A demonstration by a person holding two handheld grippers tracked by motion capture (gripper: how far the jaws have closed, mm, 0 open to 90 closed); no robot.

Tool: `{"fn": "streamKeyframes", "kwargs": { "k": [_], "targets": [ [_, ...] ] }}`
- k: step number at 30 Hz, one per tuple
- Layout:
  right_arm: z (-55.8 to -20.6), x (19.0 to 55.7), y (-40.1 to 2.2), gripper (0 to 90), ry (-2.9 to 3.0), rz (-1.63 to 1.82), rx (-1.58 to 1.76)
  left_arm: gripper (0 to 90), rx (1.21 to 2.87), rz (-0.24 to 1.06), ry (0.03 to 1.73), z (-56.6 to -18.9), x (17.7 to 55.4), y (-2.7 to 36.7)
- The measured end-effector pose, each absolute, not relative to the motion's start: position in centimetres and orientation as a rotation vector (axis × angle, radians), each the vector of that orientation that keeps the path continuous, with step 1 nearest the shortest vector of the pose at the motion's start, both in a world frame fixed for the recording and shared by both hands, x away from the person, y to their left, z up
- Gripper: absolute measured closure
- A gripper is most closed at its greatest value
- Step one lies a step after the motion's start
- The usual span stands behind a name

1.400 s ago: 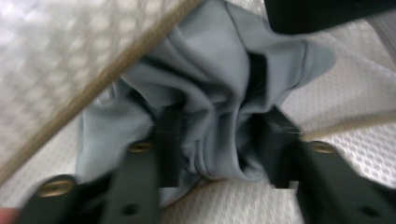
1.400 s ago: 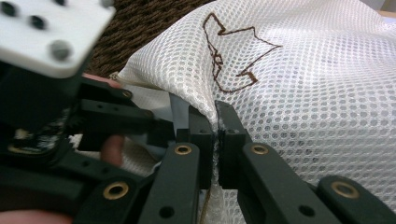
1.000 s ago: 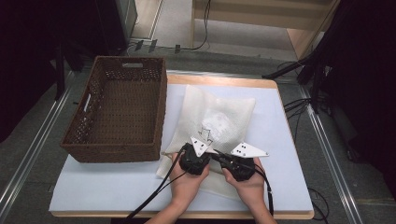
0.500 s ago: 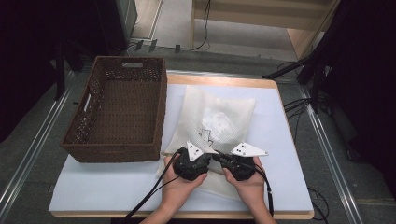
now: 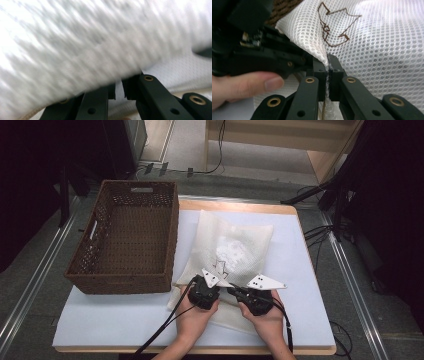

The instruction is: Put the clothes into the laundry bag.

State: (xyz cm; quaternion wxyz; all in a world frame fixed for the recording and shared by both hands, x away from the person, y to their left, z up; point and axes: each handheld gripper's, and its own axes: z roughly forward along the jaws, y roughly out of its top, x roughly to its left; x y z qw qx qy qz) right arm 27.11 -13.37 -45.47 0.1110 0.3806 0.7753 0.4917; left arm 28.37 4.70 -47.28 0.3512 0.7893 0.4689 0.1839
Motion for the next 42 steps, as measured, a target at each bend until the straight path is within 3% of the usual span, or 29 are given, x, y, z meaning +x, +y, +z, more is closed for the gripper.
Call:
{"fn": "streamKeyframes", "kwargs": {
  "k": [3,4,7,11,16,22,27,33,42],
  "targets": [
    [-45.8,27.2,-13.5,87.7,2.289,1.419,1.127,80.5,2.051,0.492,1.170,-47.1,27.5,5.0],
    [-46.1,27.2,-13.6,87.1,2.293,1.404,1.133,74.2,2.044,0.486,1.150,-47.0,27.0,5.3],
    [-46.3,27.2,-13.7,84.4,2.284,1.407,1.140,68.4,2.021,0.470,1.079,-46.4,25.6,7.2],
    [-46.4,26.9,-13.9,71.8,2.274,1.447,1.117,58.5,2.018,0.465,1.015,-45.5,23.6,10.6],
    [-46.5,25.9,-14.1,51.7,2.252,1.472,1.044,55.1,2.011,0.500,1.015,-45.3,22.3,14.3],
    [-46.2,24.5,-15.3,41.6,2.220,1.479,1.054,52.8,1.994,0.514,1.074,-45.6,21.9,17.7],
    [-46.8,23.2,-16.9,41.3,2.181,1.428,1.122,52.4,1.988,0.545,1.113,-46.0,22.1,18.5],
    [-47.0,22.7,-17.9,46.3,2.111,1.421,1.200,62.2,2.004,0.508,1.092,-46.0,22.5,15.6],
    [-46.5,23.9,-14.8,46.0,2.144,1.383,1.106,63.8,2.042,0.465,1.112,-46.8,24.5,11.9]
  ]
}}
